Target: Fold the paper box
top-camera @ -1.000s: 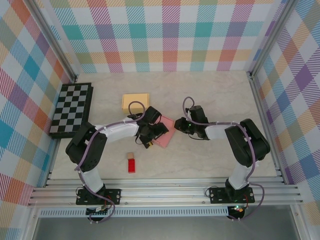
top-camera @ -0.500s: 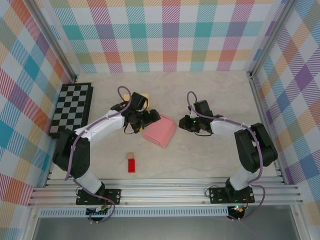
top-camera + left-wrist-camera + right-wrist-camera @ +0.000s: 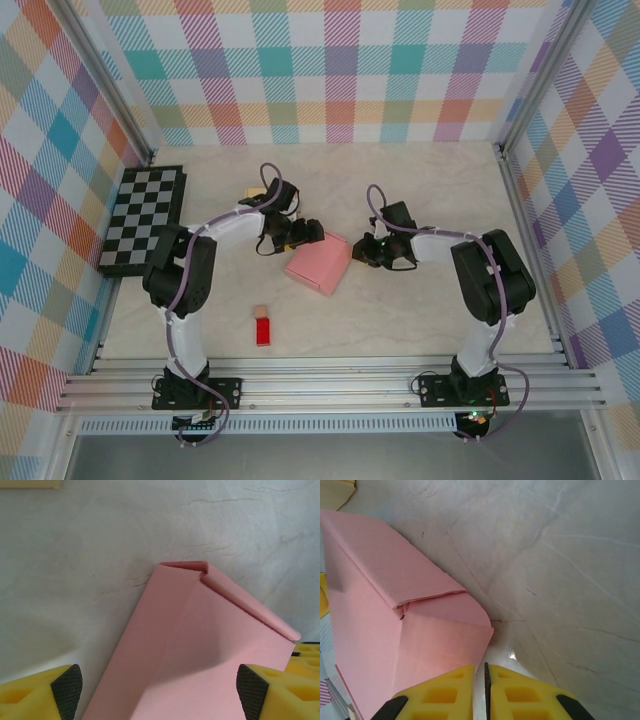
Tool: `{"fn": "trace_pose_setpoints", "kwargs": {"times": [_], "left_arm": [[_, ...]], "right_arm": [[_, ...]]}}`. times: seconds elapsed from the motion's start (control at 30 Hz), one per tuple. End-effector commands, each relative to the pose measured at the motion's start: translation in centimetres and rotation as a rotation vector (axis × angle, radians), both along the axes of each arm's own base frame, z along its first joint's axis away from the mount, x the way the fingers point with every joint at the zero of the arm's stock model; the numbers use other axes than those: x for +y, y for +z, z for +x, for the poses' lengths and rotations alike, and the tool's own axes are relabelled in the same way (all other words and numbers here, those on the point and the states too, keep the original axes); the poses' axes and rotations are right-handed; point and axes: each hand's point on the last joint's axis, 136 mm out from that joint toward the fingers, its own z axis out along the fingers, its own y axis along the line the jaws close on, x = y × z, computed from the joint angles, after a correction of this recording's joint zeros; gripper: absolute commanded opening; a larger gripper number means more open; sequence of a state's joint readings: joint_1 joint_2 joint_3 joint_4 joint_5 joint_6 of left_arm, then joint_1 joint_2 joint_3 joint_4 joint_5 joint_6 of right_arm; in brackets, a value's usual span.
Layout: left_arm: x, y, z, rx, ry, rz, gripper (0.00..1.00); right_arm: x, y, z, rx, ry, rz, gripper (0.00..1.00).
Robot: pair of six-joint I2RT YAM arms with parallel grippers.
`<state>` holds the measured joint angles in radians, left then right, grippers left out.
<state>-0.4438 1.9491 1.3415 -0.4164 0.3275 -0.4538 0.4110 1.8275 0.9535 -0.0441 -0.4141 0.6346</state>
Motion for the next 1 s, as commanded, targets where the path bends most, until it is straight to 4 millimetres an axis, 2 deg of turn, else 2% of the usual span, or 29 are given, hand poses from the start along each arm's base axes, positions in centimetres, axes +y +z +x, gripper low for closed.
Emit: {"fn": "trace_pose_setpoints", "kwargs": {"times": [0.0, 0.23, 0.4, 0.6, 0.77, 0.87, 0.97], "left_arm": [[-2.1, 0.5, 0.3, -0.030, -0.061, -0.076, 0.81], [-5.3, -0.7, -1.0, -0.001, -0.165, -0.104, 0.78], [-8.5, -1.5, -2.6, 0.040, -0.242, -0.163, 0.76], [-13.5, 0.0, -4.1, 0.035, -0.337, -0.293, 0.75], [-17.0, 0.9, -5.7, 0.062, -0.409, -0.372, 0.75], [-17.5, 0.9, -5.6, 0.067, -0.416, -0.380, 0.75], [-16.3, 0.3, -5.0, 0.069, -0.386, -0.301, 0.75]], "right_arm": [[1.2, 0.8, 1.1, -0.023, 0.023, 0.055, 0.16], [2.4, 0.9, 2.0, -0.046, 0.075, 0.089, 0.16], [4.0, 1.9, 2.7, -0.063, 0.122, 0.175, 0.15], [5.4, 2.8, 2.8, -0.068, 0.180, 0.235, 0.15], [7.1, 4.6, 2.8, -0.126, 0.266, 0.323, 0.15], [7.2, 5.2, 2.7, -0.157, 0.292, 0.333, 0.15], [6.2, 4.2, 2.7, -0.126, 0.267, 0.243, 0.15]]}}
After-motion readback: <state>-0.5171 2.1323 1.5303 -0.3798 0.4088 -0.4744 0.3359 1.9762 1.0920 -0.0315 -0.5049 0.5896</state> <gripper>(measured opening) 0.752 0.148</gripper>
